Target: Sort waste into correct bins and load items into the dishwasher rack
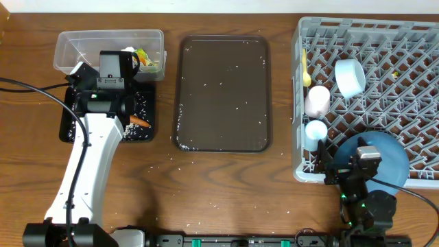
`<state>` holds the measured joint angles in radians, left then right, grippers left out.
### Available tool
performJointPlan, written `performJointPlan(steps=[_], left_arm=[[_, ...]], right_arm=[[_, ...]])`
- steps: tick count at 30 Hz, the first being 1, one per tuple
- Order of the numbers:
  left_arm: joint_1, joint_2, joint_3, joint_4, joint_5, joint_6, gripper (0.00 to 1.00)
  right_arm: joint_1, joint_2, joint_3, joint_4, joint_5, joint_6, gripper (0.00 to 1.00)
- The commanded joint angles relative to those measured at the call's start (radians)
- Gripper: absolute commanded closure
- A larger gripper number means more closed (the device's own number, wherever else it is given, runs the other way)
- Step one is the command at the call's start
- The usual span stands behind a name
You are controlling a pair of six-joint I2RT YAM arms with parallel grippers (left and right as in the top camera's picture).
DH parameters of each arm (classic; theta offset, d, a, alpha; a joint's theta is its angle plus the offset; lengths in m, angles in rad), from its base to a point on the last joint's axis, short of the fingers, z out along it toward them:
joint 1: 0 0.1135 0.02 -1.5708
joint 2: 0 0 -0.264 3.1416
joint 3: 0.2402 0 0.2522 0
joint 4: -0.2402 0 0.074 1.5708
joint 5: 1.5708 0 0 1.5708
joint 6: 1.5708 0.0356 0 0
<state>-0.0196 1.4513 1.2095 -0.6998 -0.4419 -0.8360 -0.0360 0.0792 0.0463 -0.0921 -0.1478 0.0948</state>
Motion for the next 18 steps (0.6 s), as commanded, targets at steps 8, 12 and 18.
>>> performJointPlan(steps=[8,12,18], left_arm=[[0.003,-0.001,0.019,-0.003,-0.015,0.013,0.07],[0.003,-0.001,0.019,-0.003,-0.015,0.013,0.07],[0.003,-0.001,0.019,-0.003,-0.015,0.013,0.07]], right_arm=[[0.037,-0.074,-0.041,0.025,0.092,0.001,0.01],[0.037,-0.074,-0.041,0.024,0.092,0.001,0.01],[0.037,-0.074,-0.041,0.024,0.092,0.001,0.01]])
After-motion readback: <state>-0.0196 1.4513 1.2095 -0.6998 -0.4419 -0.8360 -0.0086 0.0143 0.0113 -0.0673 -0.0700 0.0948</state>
